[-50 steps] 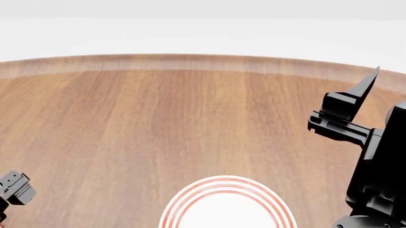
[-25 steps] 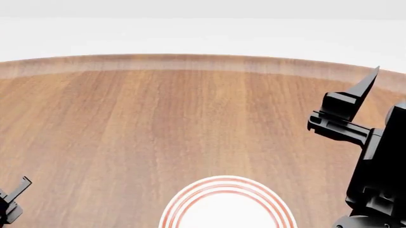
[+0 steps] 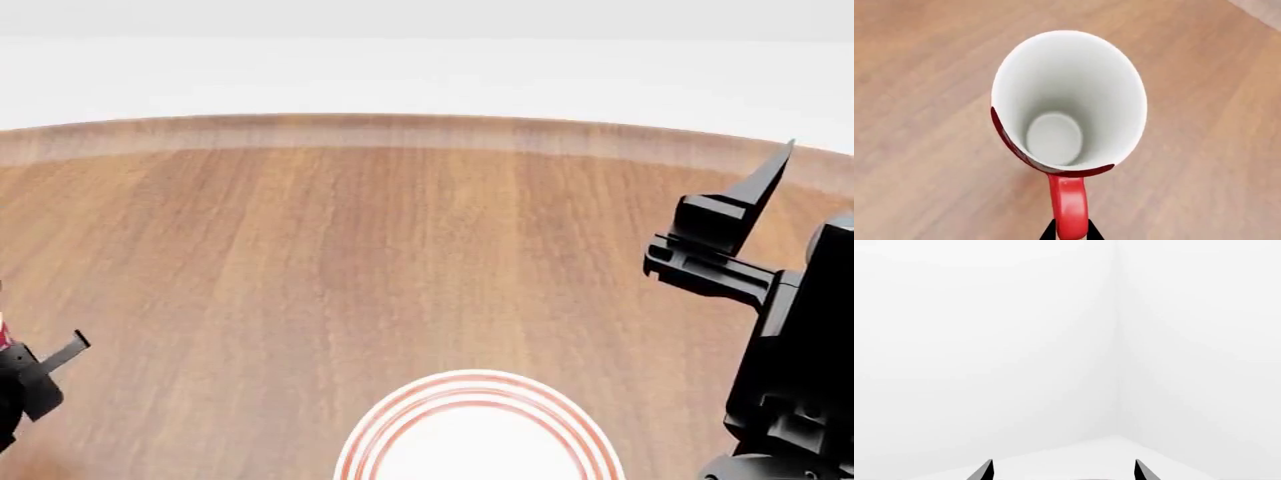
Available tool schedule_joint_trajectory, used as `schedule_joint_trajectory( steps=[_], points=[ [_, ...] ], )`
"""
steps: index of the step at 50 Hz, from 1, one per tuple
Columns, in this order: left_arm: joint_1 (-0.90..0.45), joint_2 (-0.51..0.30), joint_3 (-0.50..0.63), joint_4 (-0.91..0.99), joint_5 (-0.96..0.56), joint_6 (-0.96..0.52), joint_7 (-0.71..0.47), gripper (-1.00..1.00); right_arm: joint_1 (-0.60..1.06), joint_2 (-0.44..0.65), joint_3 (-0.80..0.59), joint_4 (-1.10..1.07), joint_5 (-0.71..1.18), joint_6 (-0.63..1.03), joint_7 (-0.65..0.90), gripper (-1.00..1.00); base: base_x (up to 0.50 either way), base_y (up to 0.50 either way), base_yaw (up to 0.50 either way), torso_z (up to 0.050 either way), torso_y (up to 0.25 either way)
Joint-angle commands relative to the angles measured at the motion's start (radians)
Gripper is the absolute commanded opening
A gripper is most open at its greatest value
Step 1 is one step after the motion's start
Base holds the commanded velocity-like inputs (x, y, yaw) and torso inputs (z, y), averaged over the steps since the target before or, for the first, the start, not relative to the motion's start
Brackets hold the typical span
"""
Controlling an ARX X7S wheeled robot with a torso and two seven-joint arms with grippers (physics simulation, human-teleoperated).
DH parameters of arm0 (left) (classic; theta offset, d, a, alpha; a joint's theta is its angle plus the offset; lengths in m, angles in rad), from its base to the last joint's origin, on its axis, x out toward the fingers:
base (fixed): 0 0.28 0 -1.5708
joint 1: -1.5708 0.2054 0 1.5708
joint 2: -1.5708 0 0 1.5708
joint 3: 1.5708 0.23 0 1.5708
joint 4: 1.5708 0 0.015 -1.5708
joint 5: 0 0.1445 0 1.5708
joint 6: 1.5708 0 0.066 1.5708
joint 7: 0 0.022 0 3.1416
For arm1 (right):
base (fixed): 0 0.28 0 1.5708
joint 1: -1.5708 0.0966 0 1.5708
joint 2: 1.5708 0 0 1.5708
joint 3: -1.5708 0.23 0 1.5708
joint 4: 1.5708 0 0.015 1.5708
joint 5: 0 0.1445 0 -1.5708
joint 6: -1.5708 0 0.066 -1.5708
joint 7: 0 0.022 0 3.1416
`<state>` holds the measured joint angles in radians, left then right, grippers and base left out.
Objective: Pick up the red mug and put it on the plate
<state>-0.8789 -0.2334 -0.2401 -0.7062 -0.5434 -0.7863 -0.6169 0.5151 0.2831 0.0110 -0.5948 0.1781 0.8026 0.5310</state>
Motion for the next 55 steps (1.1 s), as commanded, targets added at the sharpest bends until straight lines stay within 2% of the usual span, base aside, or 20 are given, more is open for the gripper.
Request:
schedule_joint_trajectory(
  steps=[1, 2, 5, 7, 17, 21, 31, 55],
  points=[
    [0.007, -0.002, 0.117, 0.156, -0.022, -0.083, 0.133, -1.00, 0.000, 0.001, -0.001, 0.002, 0.004, 0.000, 0.003, 1.00, 0.00, 0.00, 0.00, 0.000, 0.000],
    [-0.002, 0.000, 0.156, 0.168, -0.023, -0.106, 0.171, -1.00, 0.000, 0.001, 0.001, -0.002, 0.006, 0.003, 0.003, 1.00, 0.00, 0.00, 0.00, 0.000, 0.000],
    [-0.004, 0.001, 0.161, 0.169, -0.025, -0.109, 0.176, -1.00, 0.000, 0.002, 0.001, -0.002, 0.007, 0.003, 0.004, 1.00, 0.00, 0.00, 0.00, 0.000, 0.000],
    [-0.025, 0.007, 0.215, 0.168, -0.025, -0.128, 0.236, -1.00, -0.001, 0.002, 0.001, -0.005, 0.008, 0.006, 0.005, 1.00, 0.00, 0.00, 0.00, 0.000, 0.000],
    [-0.101, 0.023, 0.326, 0.152, -0.034, -0.190, 0.360, -1.00, 0.000, 0.004, -0.001, -0.003, 0.011, 0.005, 0.008, 1.00, 0.00, 0.00, 0.00, 0.000, 0.000],
    [-0.118, 0.026, 0.404, 0.175, -0.026, -0.203, 0.430, -1.00, 0.000, 0.005, -0.001, -0.003, 0.012, 0.004, 0.008, 1.00, 0.00, 0.00, 0.00, 0.000, 0.000],
    [-0.201, 0.054, 0.536, 0.107, 0.008, -0.221, 0.529, -1.00, 0.002, 0.007, -0.004, 0.002, 0.014, 0.000, 0.010, 1.00, 0.00, 0.00, 0.00, 0.000, 0.000],
    [-0.249, 0.115, 0.753, 0.132, 0.019, -0.245, 0.713, -1.00, 0.003, 0.011, 0.001, 0.006, 0.023, -0.004, 0.017, 1.00, 0.00, 0.00, 0.00, 0.000, 0.000]
  ],
)
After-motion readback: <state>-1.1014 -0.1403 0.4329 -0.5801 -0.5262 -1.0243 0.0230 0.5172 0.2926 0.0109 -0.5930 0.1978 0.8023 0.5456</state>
